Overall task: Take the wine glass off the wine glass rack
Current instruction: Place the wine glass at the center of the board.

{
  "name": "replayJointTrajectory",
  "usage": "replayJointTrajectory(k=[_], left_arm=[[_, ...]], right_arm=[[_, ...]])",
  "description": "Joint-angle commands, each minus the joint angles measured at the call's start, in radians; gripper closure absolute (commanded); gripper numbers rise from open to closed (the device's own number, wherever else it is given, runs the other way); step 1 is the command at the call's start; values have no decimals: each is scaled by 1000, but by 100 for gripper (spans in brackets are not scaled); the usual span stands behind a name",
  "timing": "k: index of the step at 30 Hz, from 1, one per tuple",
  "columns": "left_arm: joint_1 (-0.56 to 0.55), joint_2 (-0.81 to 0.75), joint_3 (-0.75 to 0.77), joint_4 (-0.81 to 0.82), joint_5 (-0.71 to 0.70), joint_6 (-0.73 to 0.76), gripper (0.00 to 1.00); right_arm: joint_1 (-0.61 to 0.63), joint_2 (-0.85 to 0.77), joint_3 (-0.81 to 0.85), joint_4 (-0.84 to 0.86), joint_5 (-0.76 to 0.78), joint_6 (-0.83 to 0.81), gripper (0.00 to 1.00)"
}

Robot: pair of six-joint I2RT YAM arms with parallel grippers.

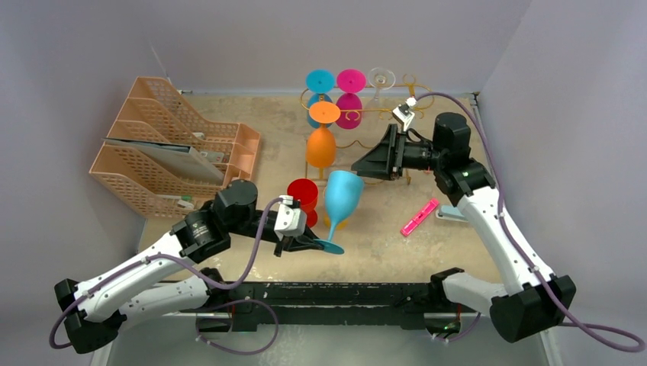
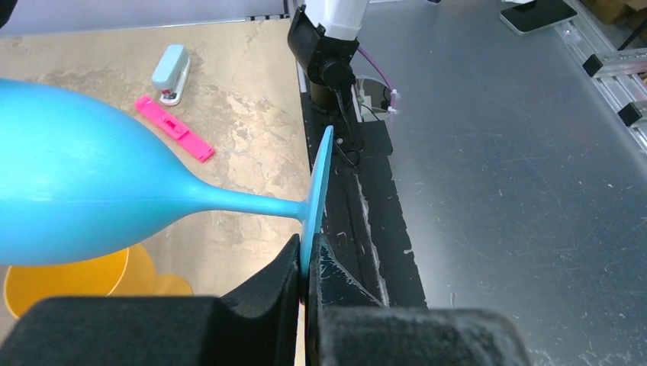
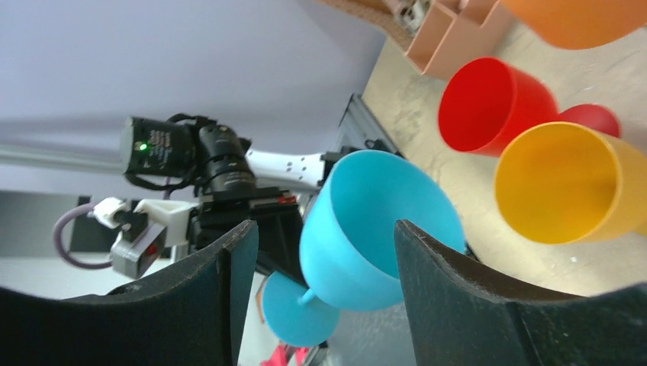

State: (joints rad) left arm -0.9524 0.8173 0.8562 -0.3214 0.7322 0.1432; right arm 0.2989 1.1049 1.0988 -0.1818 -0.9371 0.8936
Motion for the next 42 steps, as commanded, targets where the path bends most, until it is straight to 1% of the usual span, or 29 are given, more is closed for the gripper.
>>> replayJointTrajectory(k=[1, 3, 10, 14, 18, 20, 24, 26, 29, 32, 42], left_arm=[[-6, 16, 32, 72, 42, -15, 100], [-6, 18, 29, 74, 47, -18, 100], [-7, 5, 17, 86, 50, -10, 100], [-6, 2, 14, 85, 49, -3, 100], [-6, 9, 10, 92, 41, -6, 100], [-7, 9, 3, 103, 35, -10, 100], [-6, 3, -7, 117, 36, -13, 100], [-6, 3, -8, 108, 36, -10, 100], [-6, 7, -10, 97, 36, -8, 100], [-6, 11, -10, 103, 26, -13, 100], [-6, 32, -6, 112, 22, -17, 100]], right_arm=[[0, 46, 71, -16, -192, 13, 34], [1, 51, 81, -44, -211, -7, 36], [22, 62, 90, -16, -336, 0, 45], [37, 62, 88, -20, -361, -8, 51], [39, 68, 87, -42, -331, -8, 63], [39, 81, 91, -45, -335, -4, 66], [40, 72, 97, -56, -332, -5, 66], [40, 60, 99, -90, -307, -19, 63], [40, 48, 92, -117, -307, -39, 64], [41, 37, 78, -111, -301, -33, 68], [42, 14, 64, -91, -302, -17, 86]])
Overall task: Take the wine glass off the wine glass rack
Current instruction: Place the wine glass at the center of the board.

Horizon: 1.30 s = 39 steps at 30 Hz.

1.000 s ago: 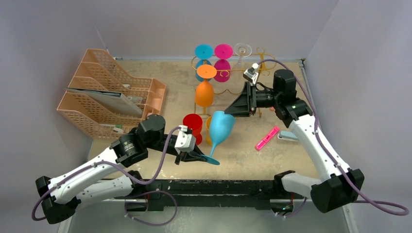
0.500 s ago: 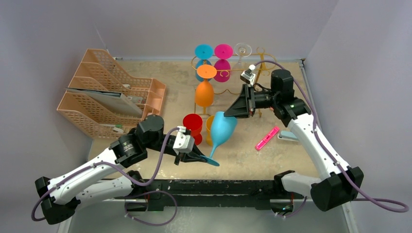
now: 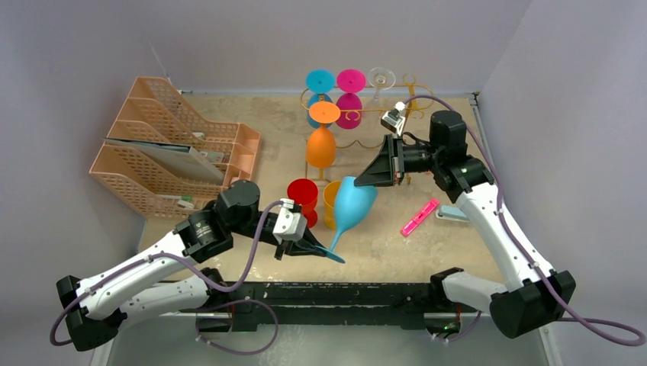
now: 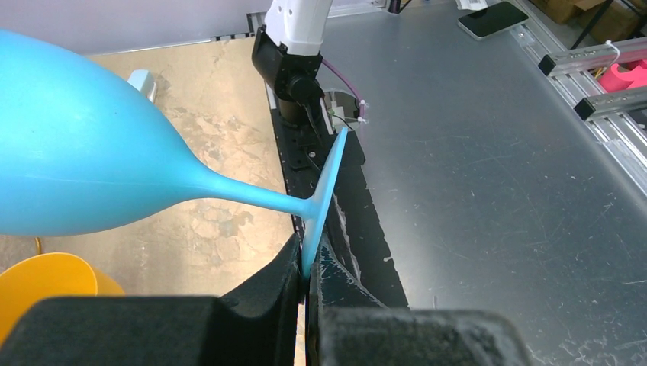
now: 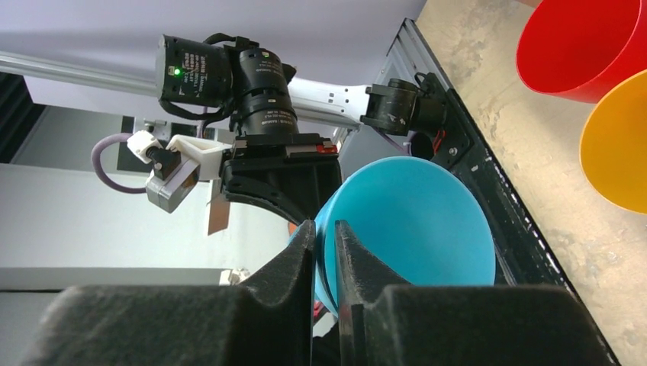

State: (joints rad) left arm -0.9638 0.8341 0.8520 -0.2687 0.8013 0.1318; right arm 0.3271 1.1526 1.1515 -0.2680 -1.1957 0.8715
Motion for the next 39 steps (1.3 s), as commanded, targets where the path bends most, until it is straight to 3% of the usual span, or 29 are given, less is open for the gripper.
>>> replayJointTrajectory(k=[1, 5, 11, 14, 24, 29, 33, 39], left_arm=[[5, 16, -2, 59, -47, -6, 100], [5, 11, -5, 60, -48, -8, 100], [5, 17, -6, 64, -51, -3, 100], [5, 21, -7, 69, -51, -6, 100], [5, 14, -10, 69, -74, -7, 100], [5, 15, -10, 74, -64, -14, 100], [5, 17, -6, 72, -54, -18, 89], [5, 10, -9, 57, -64, -21, 85]], right_arm=[[13, -35, 10, -4, -44, 5, 87], [14, -40, 8, 3, -52, 6, 93], [13, -52, 8, 13, -79, 2, 79], [13, -52, 7, 13, -89, 1, 78], [15, -63, 5, 21, -98, 1, 100], [16, -69, 4, 14, -84, -10, 100], [15, -70, 4, 10, -68, -13, 100], [16, -65, 6, 4, -56, -15, 100]])
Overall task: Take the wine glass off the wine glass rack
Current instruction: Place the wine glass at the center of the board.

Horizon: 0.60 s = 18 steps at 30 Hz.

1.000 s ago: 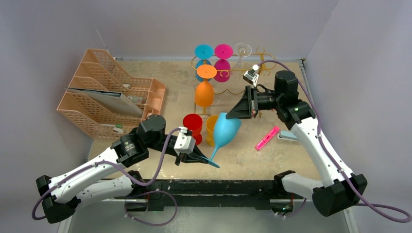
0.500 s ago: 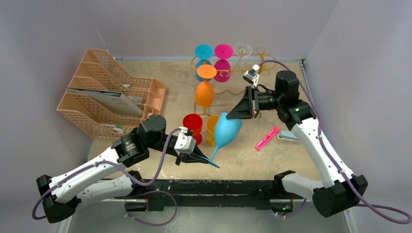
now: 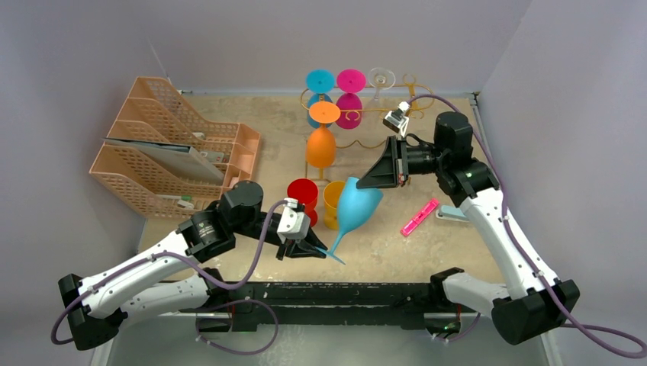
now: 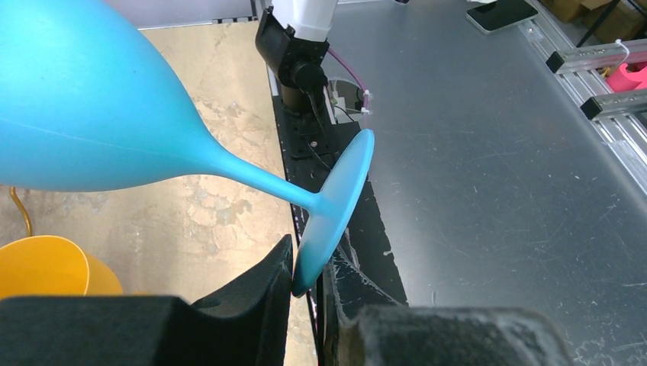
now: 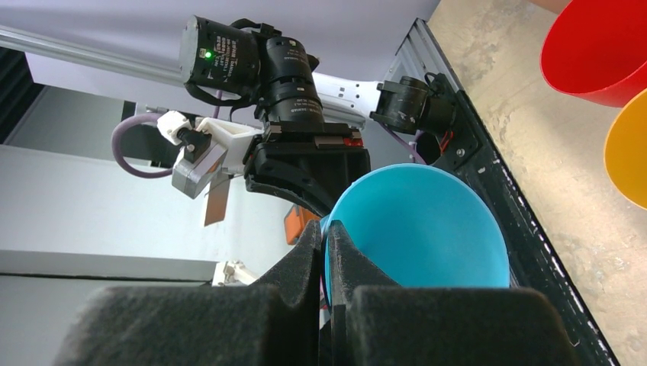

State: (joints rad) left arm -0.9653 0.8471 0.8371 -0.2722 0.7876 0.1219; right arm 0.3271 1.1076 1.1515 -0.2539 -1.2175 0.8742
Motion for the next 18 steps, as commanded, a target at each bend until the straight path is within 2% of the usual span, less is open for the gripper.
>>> replayJointTrajectory(k=[1, 9, 18], left_arm=[[7, -3, 5, 60, -50, -13, 85], [7, -6, 6, 63, -72, -17, 84], [7, -17, -5, 85, -77, -26, 73]], right_arm=[[17, -20, 7, -10, -34, -16, 100], [15, -21, 5, -23, -30, -25, 100], [15, -16, 5, -37, -10, -29, 100]])
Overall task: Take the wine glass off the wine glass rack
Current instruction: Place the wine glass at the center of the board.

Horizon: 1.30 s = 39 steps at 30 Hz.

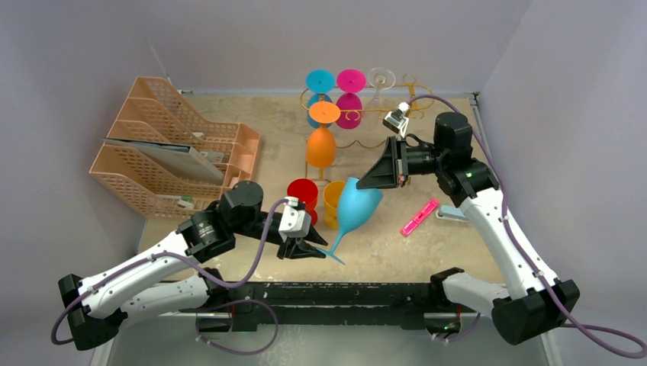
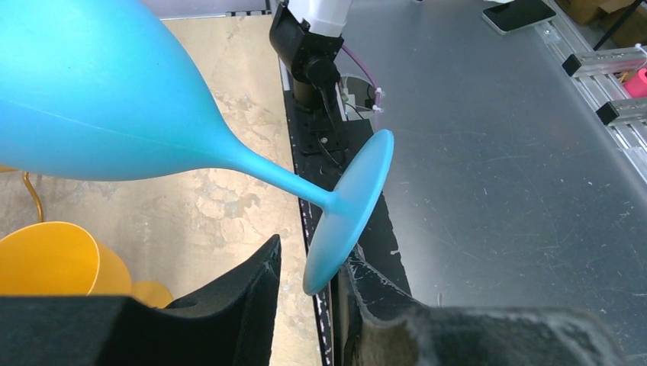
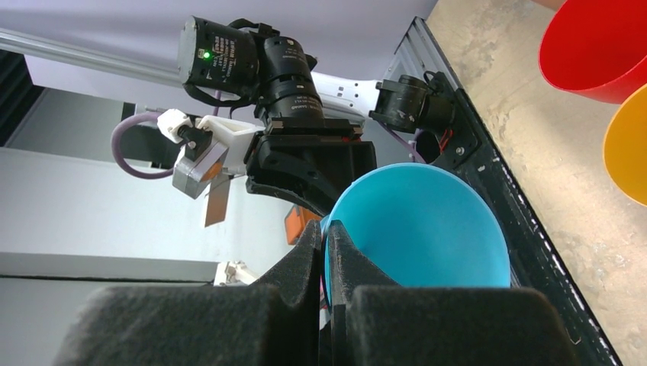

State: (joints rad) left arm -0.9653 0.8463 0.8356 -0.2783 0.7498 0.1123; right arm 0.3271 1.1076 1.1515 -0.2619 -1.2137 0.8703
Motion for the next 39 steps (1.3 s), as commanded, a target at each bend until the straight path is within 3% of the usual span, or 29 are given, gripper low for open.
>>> replayJointTrajectory(k=[1, 13, 17, 20, 23, 27, 32, 35, 39], left_arm=[[7, -17, -3, 91, -36, -16, 73], [7, -28, -4, 81, -33, -13, 67], [7, -32, -4, 75, -32, -13, 67], [7, -34, -1, 60, -28, -4, 76], [7, -33, 10, 28, -21, 8, 98], [7, -36, 17, 3, -2, 20, 100], [7, -52, 22, -41, 15, 52, 100], [7, -67, 25, -72, 21, 74, 100], [7, -88, 28, -94, 22, 98, 100]], right_arm=[[15, -12, 5, -31, -14, -24, 100], [15, 11, -15, 5, 55, 47, 100], [15, 0, -37, 18, 142, 98, 100], [16, 8, -53, 98, 134, 146, 100], [15, 9, -55, 111, 136, 156, 100], [15, 8, -48, 123, 115, 154, 100], [15, -3, -32, 118, 12, 128, 70], [15, 1, 6, 88, -68, 79, 59], [15, 10, 75, -95, -114, -72, 63]])
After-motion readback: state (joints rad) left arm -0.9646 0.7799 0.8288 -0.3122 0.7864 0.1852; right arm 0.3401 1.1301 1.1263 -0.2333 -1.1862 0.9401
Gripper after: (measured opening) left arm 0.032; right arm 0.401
